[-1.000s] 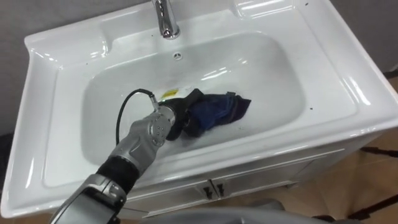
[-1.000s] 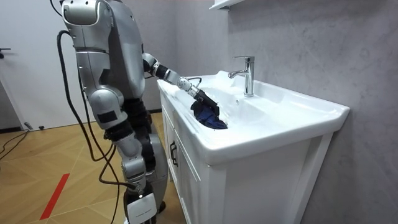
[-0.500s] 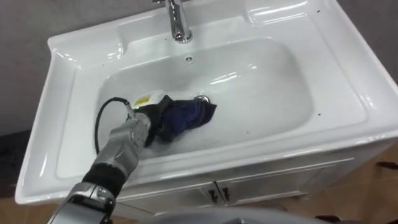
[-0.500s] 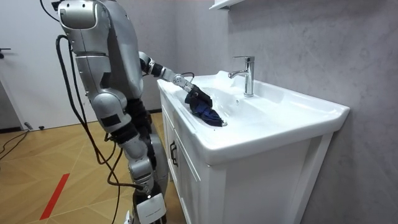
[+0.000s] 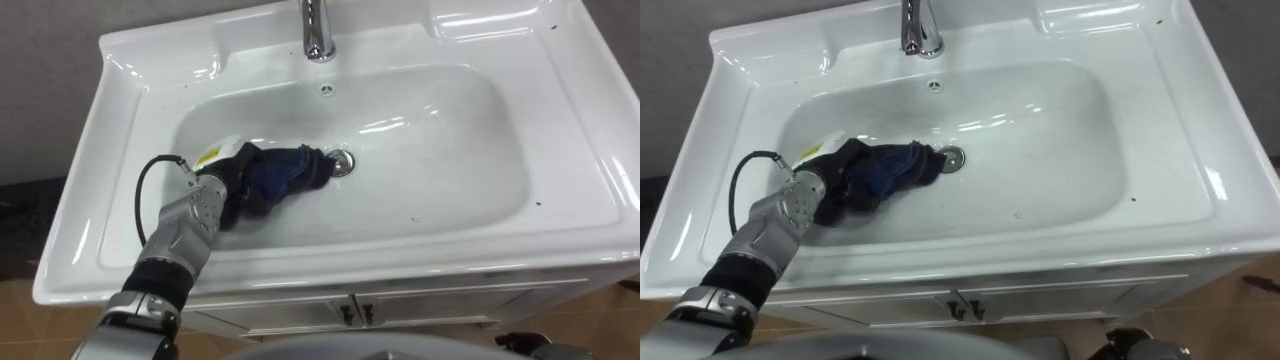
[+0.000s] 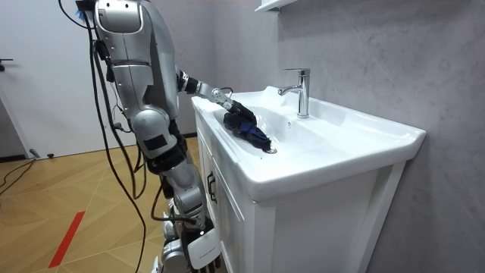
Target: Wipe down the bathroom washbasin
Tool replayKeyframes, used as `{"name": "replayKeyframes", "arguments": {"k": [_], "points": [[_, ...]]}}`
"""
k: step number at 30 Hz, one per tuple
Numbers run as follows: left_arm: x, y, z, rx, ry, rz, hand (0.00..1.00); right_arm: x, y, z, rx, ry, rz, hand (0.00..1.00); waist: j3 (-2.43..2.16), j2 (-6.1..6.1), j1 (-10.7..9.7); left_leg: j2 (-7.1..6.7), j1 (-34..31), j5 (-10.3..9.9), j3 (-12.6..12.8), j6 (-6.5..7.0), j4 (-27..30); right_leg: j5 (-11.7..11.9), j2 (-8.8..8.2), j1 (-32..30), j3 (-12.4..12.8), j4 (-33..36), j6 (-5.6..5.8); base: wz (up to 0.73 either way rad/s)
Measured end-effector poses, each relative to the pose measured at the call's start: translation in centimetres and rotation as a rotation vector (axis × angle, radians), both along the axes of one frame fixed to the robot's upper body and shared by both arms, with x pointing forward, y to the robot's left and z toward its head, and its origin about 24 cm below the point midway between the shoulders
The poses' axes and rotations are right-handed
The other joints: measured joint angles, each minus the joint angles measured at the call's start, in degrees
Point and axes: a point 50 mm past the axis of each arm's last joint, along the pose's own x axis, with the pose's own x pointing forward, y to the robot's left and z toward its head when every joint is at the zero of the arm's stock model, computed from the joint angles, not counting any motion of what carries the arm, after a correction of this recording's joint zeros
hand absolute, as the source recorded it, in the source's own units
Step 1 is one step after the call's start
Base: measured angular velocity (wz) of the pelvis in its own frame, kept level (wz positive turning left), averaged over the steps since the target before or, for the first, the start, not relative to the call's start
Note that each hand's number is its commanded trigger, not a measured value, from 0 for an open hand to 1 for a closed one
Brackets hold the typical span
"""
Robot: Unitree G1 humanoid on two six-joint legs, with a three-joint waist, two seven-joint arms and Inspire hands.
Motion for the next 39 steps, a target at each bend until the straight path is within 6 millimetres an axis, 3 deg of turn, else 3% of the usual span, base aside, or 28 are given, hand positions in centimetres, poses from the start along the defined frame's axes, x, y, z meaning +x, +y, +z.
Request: {"name": "replayKeyframes", "arguments": {"k": [5,11,15,17,22,27,39], "points": [[0.3,0.5,0.6,-0.029,-0.030,0.042,1.00,0.8,0.3,0.1,0.024,-0.062,-0.026,0.00,0.00,-1.04,0.34,0.02,-0.70,-0.03,-0.61,-0.04,0.41,0.00,0.12,-0.24,-0.23,-0.16,-0.06,0.03],[1.3,1.4,2.9,-0.048,-0.136,0.071,1.00,1.1,0.8,-0.1,0.063,-0.111,-0.068,0.00,0.40,-1.70,0.52,-0.16,-2.66,-0.05,-2.18,-0.04,1.23,0.00,0.15,-1.13,-1.51,-0.25,-0.04,0.15],[2.5,0.8,6.4,-0.062,-0.306,0.040,1.00,0.4,0.7,-0.2,0.072,-0.133,-0.141,0.00,0.34,-1.70,1.07,-0.37,-5.15,-0.12,-3.90,0.08,2.74,0.21,0.19,-1.96,-3.24,-0.14,0.04,0.22],[3.0,0.3,8.8,-0.073,-0.437,0.030,1.00,-0.3,0.4,-0.1,0.068,-0.140,-0.170,0.00,0.23,-1.46,2.15,-0.38,-5.20,-0.13,-4.06,0.07,2.67,0.38,0.23,-1.91,-3.48,-0.10,-0.01,0.08],[3.3,0.0,12.4,-0.101,-0.687,0.046,1.00,-0.7,0.0,-0.1,0.054,-0.135,-0.150,0.00,-0.07,-0.84,3.01,-0.38,-4.60,-0.11,-4.06,0.05,2.01,0.44,0.25,-1.62,-3.57,-0.02,-0.08,0.01],[3.2,0.4,13.0,-0.083,-0.766,0.077,1.00,-1.4,-0.1,-0.3,0.050,-0.100,-0.156,0.00,0.06,-0.99,3.39,-0.43,-3.65,-0.13,-4.04,0.02,1.75,0.45,0.23,-0.79,-3.48,-0.07,-0.07,0.00],[2.6,3.5,13.8,-0.005,-0.906,0.243,1.00,-2.4,0.3,-0.5,0.048,-0.065,-0.163,0.00,0.34,-1.41,4.05,-0.39,-3.91,-0.14,-4.36,0.04,2.17,0.47,0.28,-0.93,-3.11,-0.23,-0.07,0.00]]}}
